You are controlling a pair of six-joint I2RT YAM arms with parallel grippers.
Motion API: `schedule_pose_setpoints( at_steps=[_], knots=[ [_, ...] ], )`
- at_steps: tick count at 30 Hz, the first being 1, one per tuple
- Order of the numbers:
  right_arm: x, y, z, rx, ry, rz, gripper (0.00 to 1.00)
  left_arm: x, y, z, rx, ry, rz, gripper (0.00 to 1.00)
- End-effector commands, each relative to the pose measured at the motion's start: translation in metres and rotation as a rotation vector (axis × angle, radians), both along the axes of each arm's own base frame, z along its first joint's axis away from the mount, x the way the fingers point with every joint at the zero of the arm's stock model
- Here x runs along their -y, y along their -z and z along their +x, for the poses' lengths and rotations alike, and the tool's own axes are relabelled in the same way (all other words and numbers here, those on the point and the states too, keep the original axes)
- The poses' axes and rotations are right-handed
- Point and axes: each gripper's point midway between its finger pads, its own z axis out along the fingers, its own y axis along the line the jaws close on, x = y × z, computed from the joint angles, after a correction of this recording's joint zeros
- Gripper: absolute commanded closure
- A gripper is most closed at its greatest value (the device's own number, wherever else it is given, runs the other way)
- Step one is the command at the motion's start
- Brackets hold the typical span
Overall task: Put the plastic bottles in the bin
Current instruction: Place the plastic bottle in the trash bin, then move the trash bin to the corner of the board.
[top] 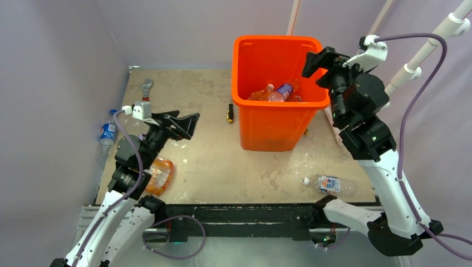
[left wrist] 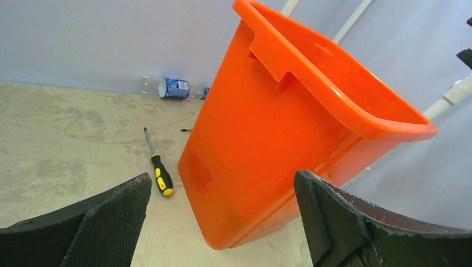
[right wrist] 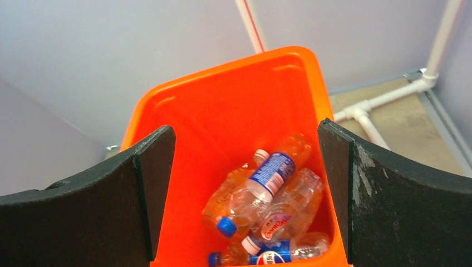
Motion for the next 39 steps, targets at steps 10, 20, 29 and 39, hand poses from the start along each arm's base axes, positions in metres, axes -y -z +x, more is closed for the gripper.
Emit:
schedule_pose_setpoints(
  at_steps=[10,20,29,39],
  knots=[
    [0.031,0.049,0.012,-0.172,0.19,-0.027,0.01,0.023,-0.079,0.019,0.067,0.089,-0.145,0.01],
    [0.021,0.089,0.031,-0.265,0.16,0.007,0.01,0.081,-0.112,0.089,-0.108,0.226,0.004,0.01],
    [0.027,0.099,0.038,-0.292,0.172,-0.019,0.01,0.138,-0.091,0.116,-0.176,0.351,0.066,0.0],
    [0.021,0.116,0.048,-0.32,0.125,-0.028,0.01,0.16,-0.044,0.141,-0.27,0.23,0.269,0.2]
  ],
)
